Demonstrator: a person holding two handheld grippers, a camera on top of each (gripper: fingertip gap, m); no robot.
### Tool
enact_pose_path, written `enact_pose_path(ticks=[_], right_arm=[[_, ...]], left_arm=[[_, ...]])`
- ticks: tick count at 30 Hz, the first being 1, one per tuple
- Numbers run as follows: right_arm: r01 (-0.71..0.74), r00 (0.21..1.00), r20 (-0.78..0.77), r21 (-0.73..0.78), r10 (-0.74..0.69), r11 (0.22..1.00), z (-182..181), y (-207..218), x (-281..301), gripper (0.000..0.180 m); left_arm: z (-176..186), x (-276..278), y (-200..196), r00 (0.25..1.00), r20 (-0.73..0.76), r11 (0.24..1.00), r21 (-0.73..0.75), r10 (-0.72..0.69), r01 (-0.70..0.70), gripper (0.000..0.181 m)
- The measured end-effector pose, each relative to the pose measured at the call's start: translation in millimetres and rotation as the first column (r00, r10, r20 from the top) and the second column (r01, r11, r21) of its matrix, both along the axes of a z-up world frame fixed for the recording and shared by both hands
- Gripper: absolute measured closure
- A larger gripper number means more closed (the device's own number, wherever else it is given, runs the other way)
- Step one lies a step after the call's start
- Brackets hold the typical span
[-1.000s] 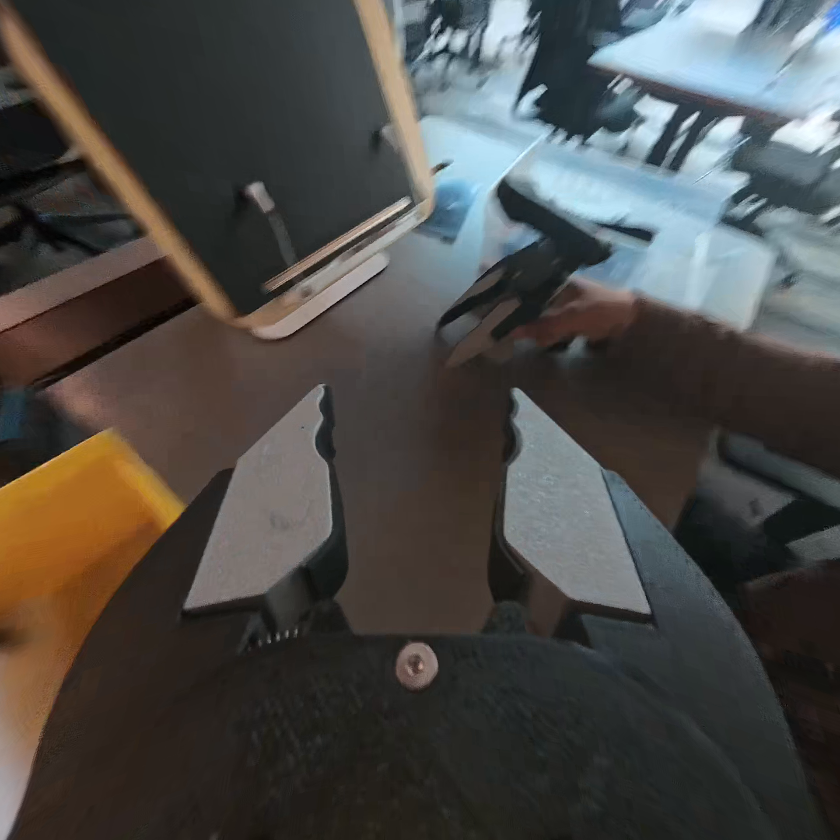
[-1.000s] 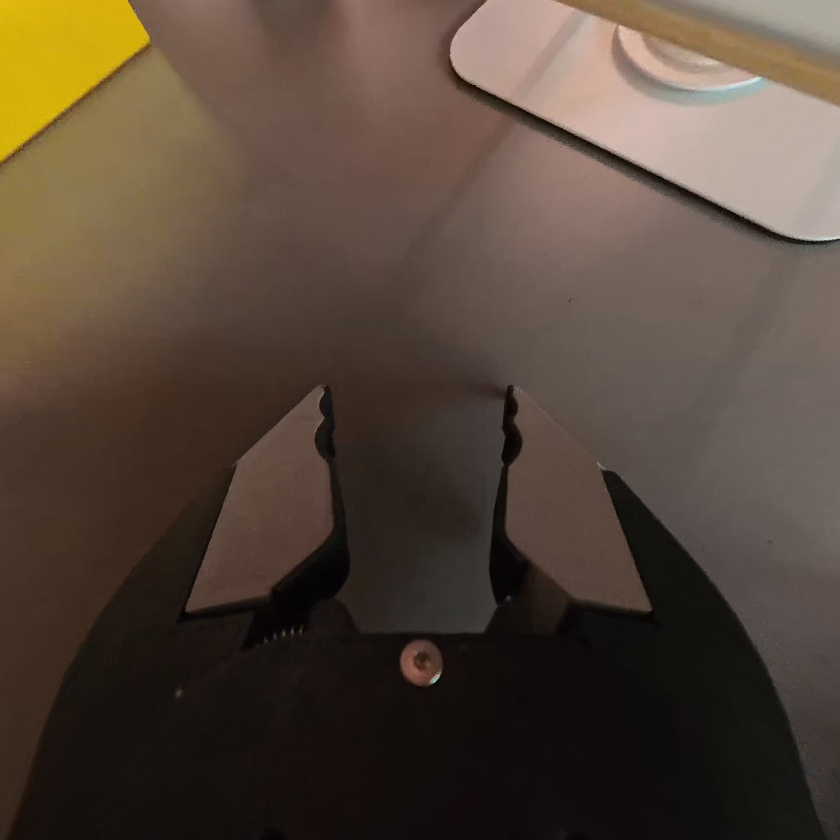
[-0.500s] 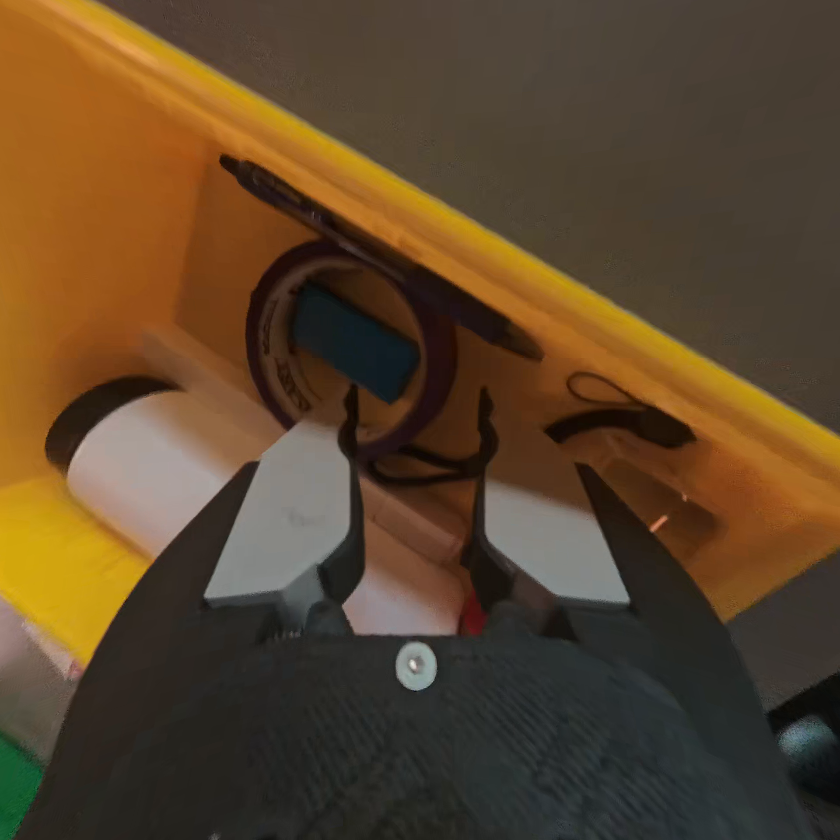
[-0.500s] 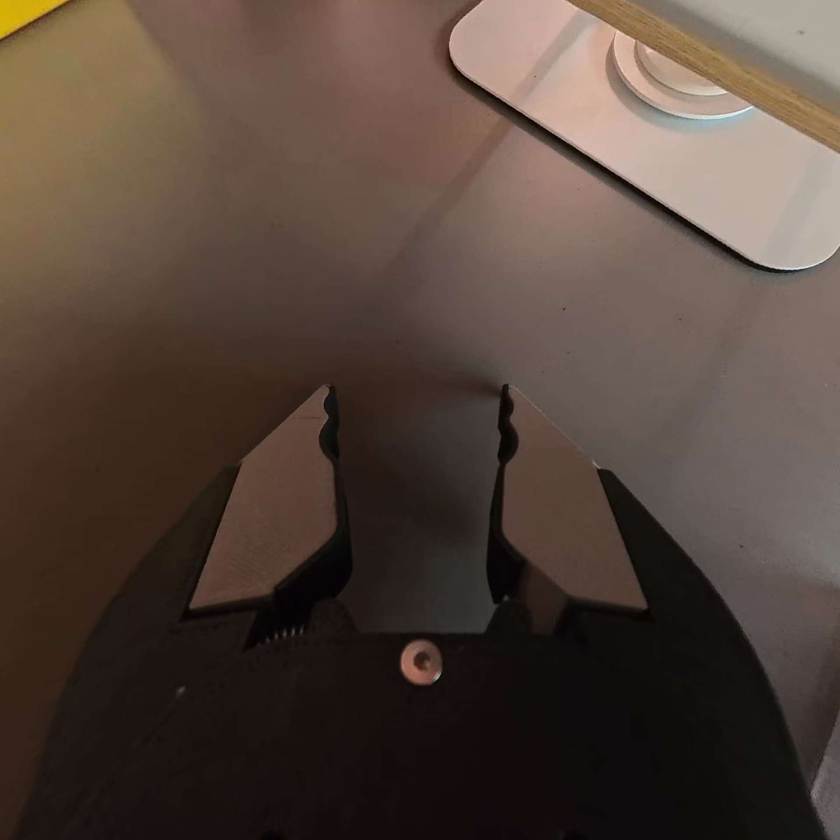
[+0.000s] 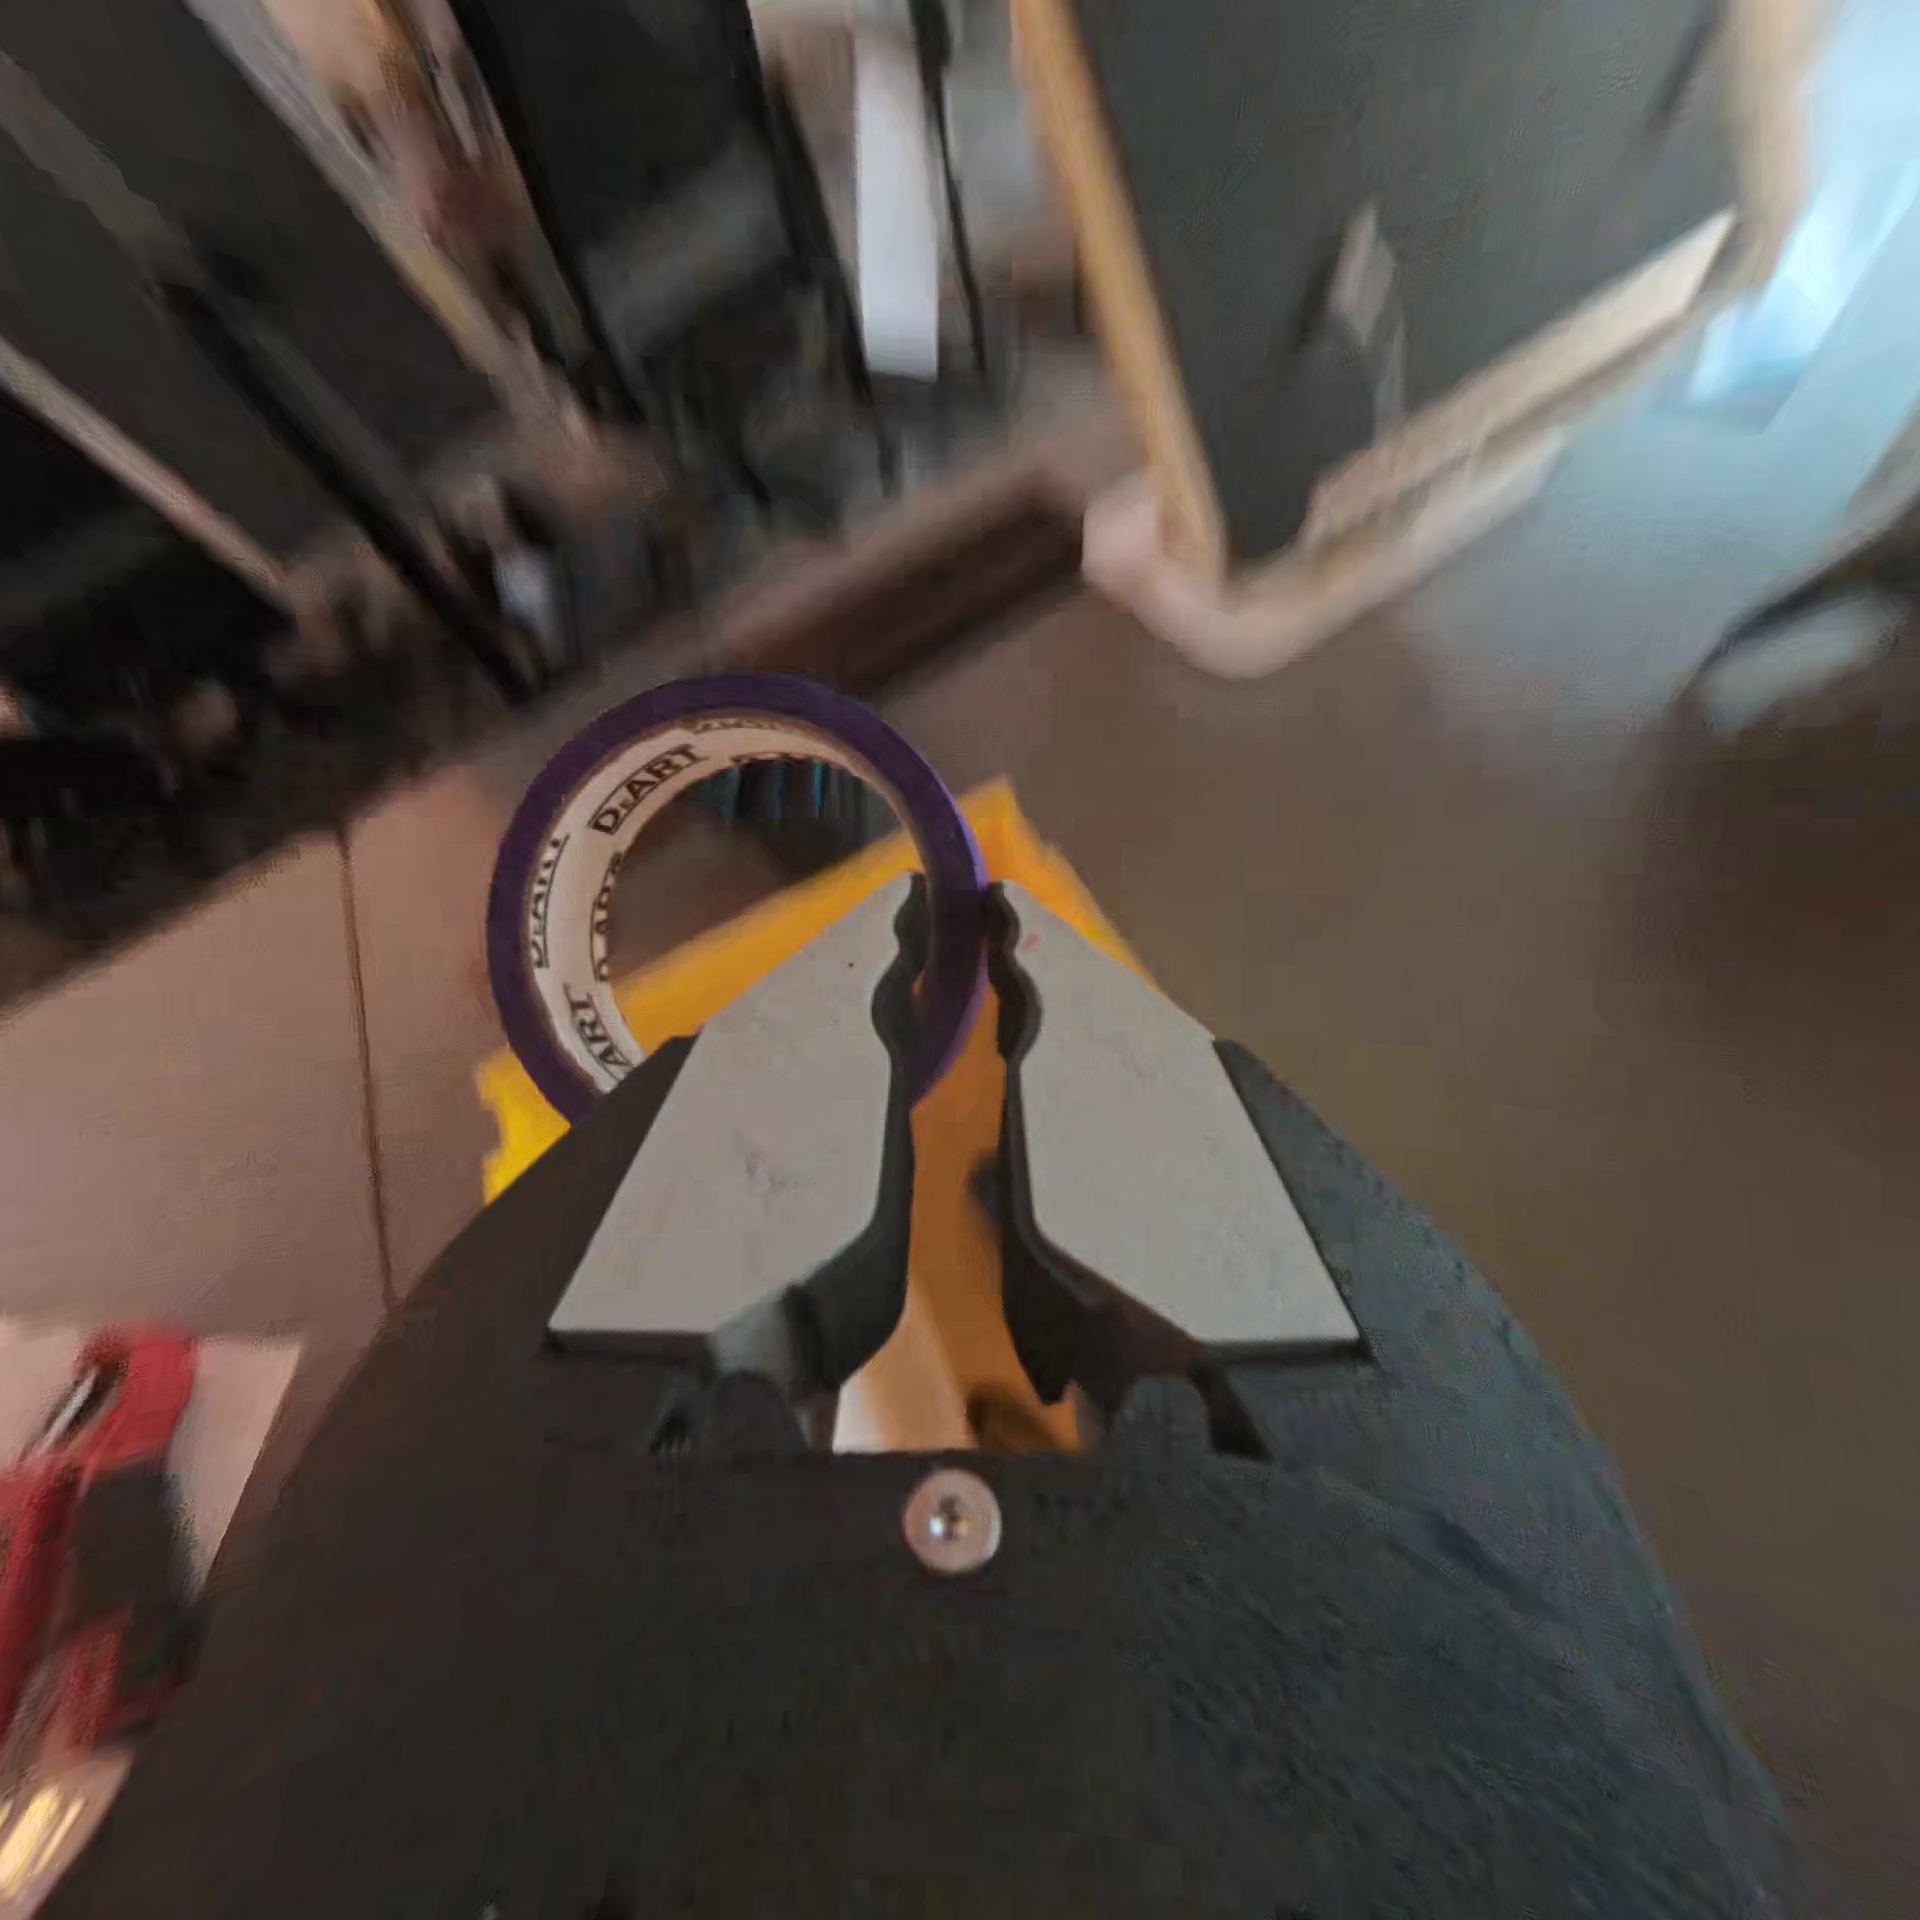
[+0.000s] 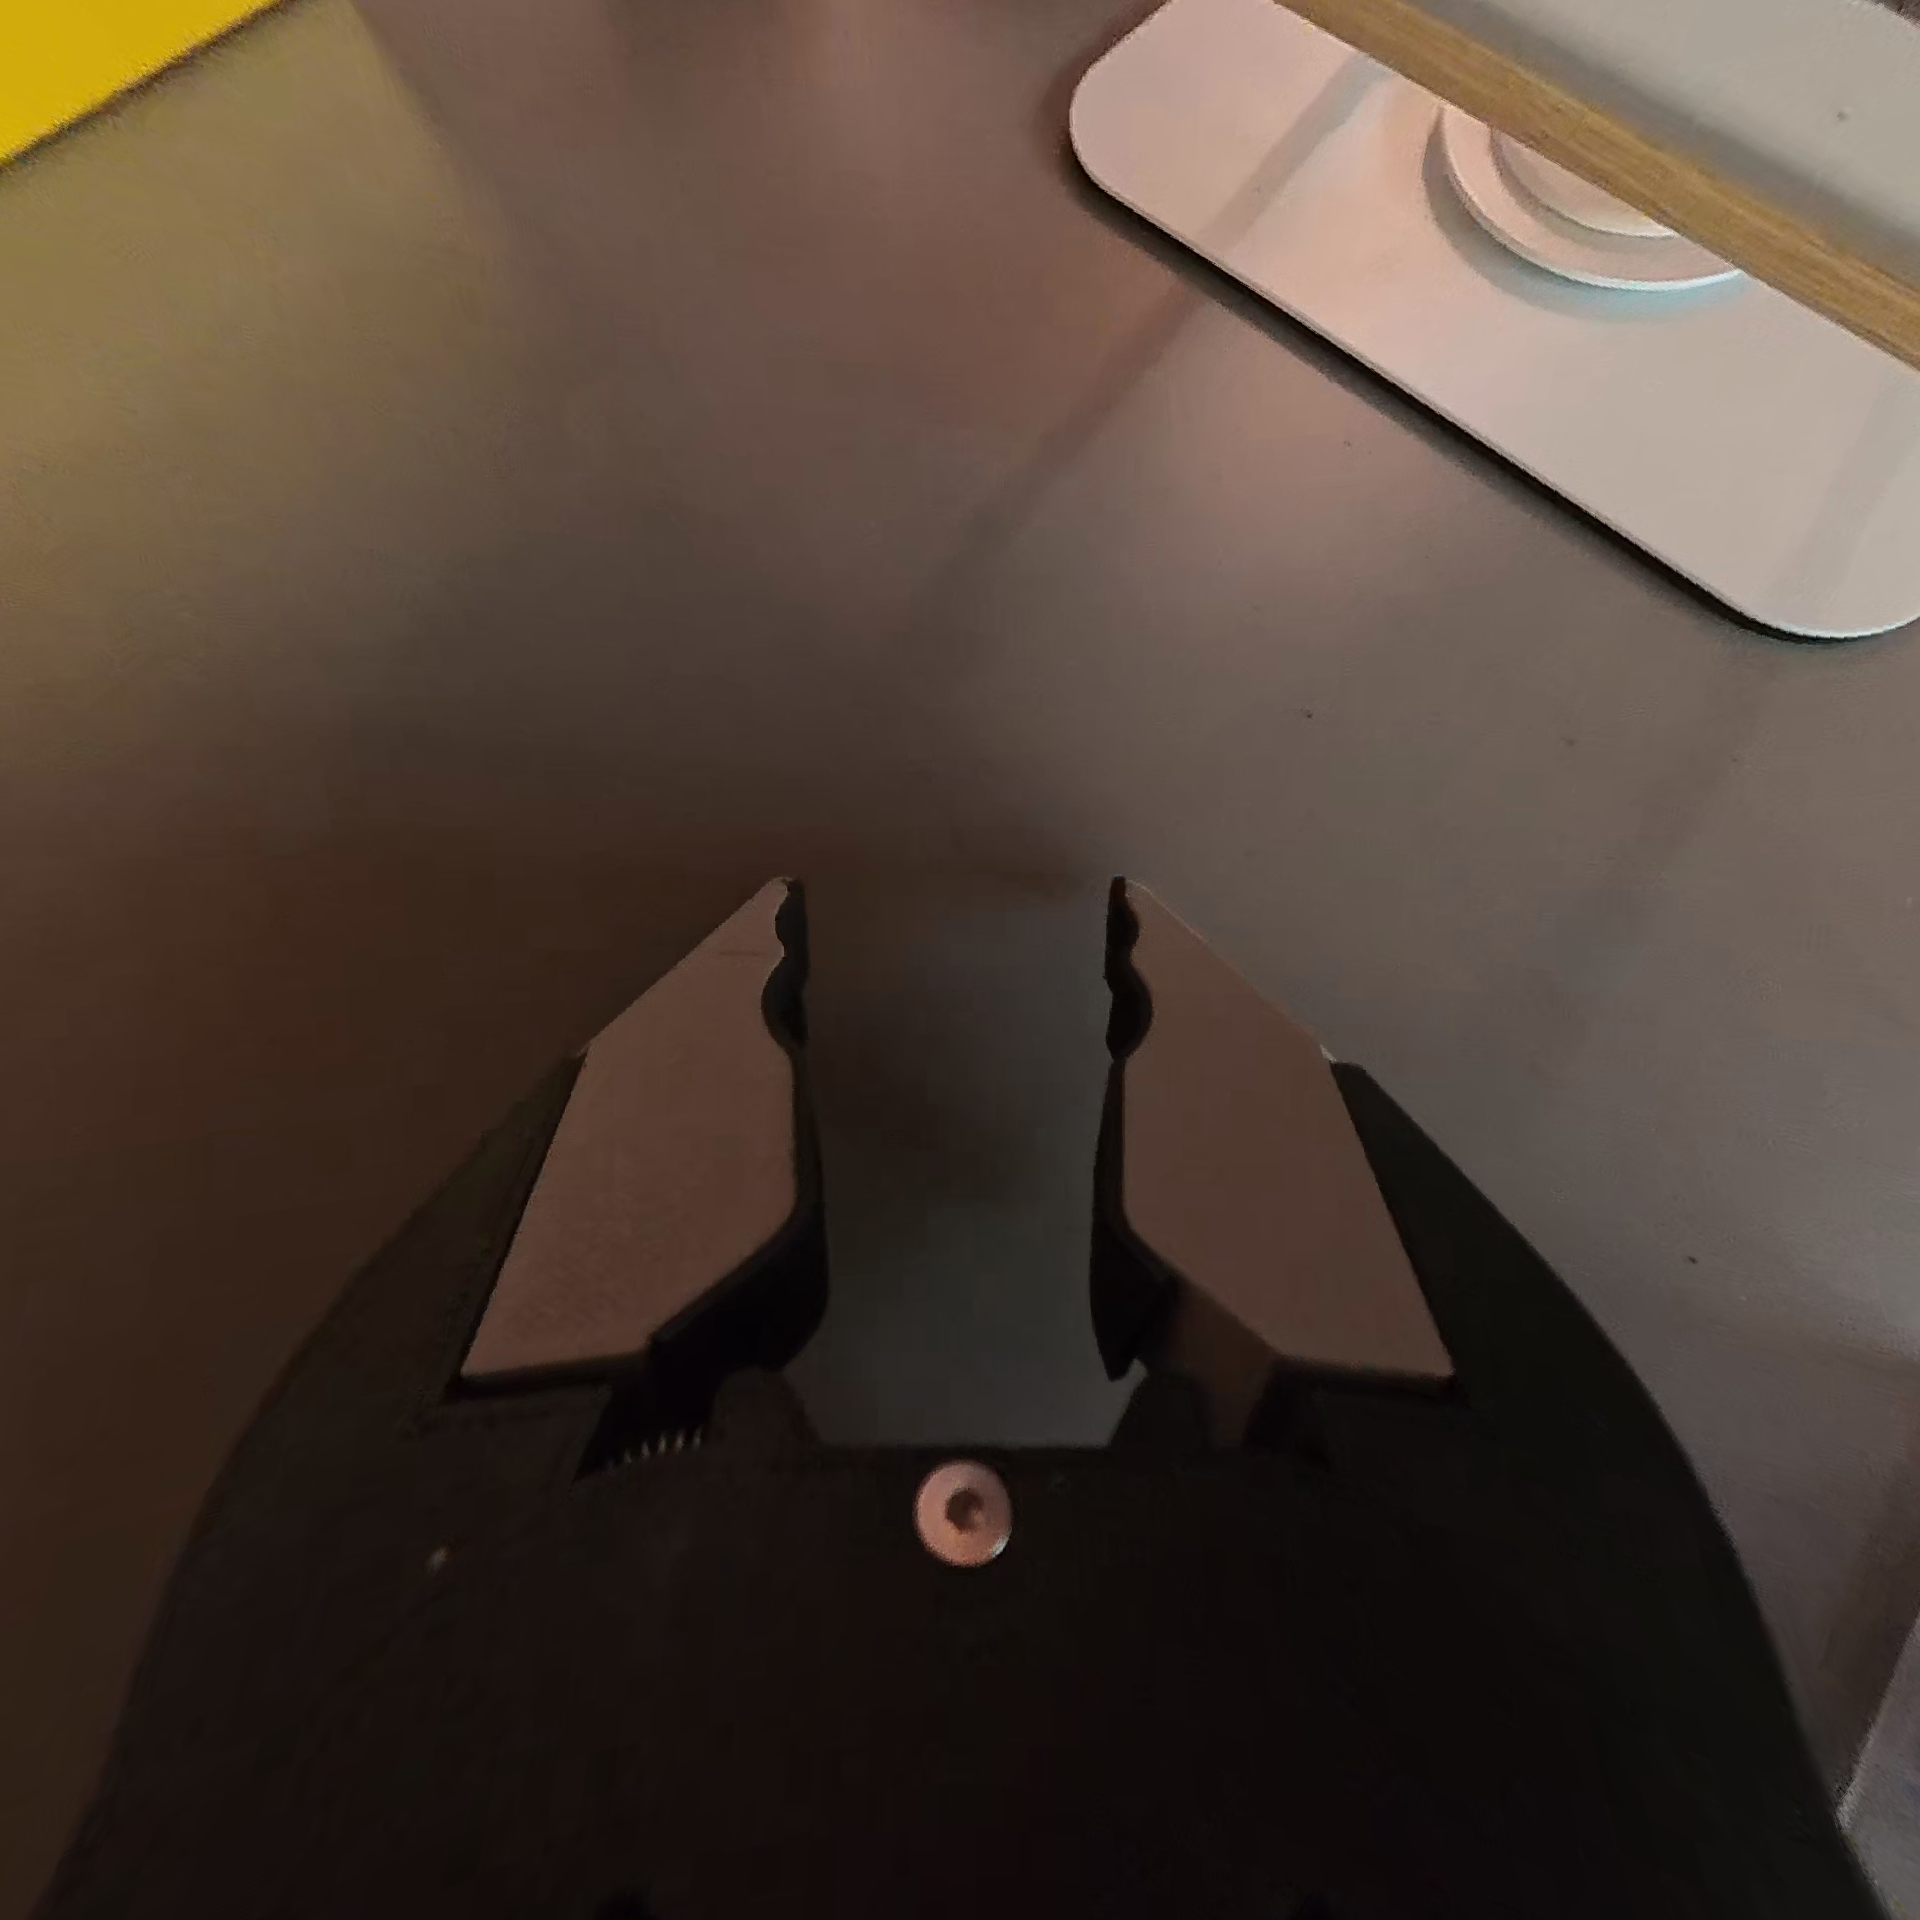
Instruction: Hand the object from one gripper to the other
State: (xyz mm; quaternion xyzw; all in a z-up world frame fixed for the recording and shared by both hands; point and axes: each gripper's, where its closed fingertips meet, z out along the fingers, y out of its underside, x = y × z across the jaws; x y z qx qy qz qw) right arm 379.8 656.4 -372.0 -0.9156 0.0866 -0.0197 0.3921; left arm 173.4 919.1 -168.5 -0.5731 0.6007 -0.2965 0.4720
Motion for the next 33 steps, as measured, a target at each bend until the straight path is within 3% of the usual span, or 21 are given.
enact_pose_path(ticks=[1,3,6,8,11,15,17,20,22,26,29,31,33], right_arm=[[-0.009,1.0,-0.013,0.014,0.009,1.0,3,1,-3,0.126],[-0.043,0.997,-0.055,0.065,0.047,0.997,11,4,-11,0.129],[-0.132,0.971,-0.169,0.216,0.17,0.967,37,11,-34,0.134],[-0.199,0.93,-0.226,0.35,0.289,0.915,64,12,-54,0.132],[-0.271,0.847,-0.251,0.557,0.469,0.785,111,4,-80,0.126],[-0.225,0.781,-0.272,0.717,0.562,0.66,153,-12,-84,0.128],[-0.186,0.76,-0.32,0.727,0.566,0.661,156,-15,-77,0.129],[-0.188,0.718,-0.362,0.722,0.594,0.666,153,-17,-76,0.139],[-0.184,0.672,-0.38,0.746,0.636,0.64,158,-20,-81,0.15],[-0.224,0.698,-0.373,0.698,0.612,0.68,142,-13,-81,0.17],[-0.31,0.789,-0.226,0.657,0.571,0.688,132,-6,-83,0.172],[-0.369,0.888,-0.015,0.575,0.46,0.731,121,1,-74,0.173],[-0.429,0.903,0.237,0.478,0.358,0.767,114,4,-65,0.173]], left_arm=[[36,-1,-16,0.984,0.174,0.999,-0.005,-0.045,0.046,0.173],[92,-8,-70,0.881,0.416,0.973,0.051,-0.225,0.225,0.174],[108,-5,-145,0.783,0.465,0.911,0.224,-0.413,0.347,0.174],[84,13,-185,0.771,0.41,0.872,0.271,-0.488,0.408,0.174],[28,53,-230,0.752,0.355,0.829,0.165,-0.556,0.534,0.174],[-35,100,-260,0.747,0.31,0.794,0.049,-0.589,0.606,0.173],[-50,115,-270,0.72,0.325,0.761,-0.004,-0.613,0.649,0.174],[-56,117,-302,0.571,0.39,0.599,-0.057,-0.723,0.798,0.173],[-71,131,-303,0.607,0.342,0.629,-0.055,-0.718,0.775,0.173],[-99,140,-299,0.652,0.247,0.662,-0.054,-0.717,0.748,0.173],[-107,140,-292,0.694,0.207,0.692,-0.092,-0.69,0.716,0.171],[-106,132,-292,0.676,0.21,0.644,-0.205,-0.706,0.737,0.139],[-102,123,-290,0.662,0.221,0.567,-0.368,-0.716,0.737,0.113]])
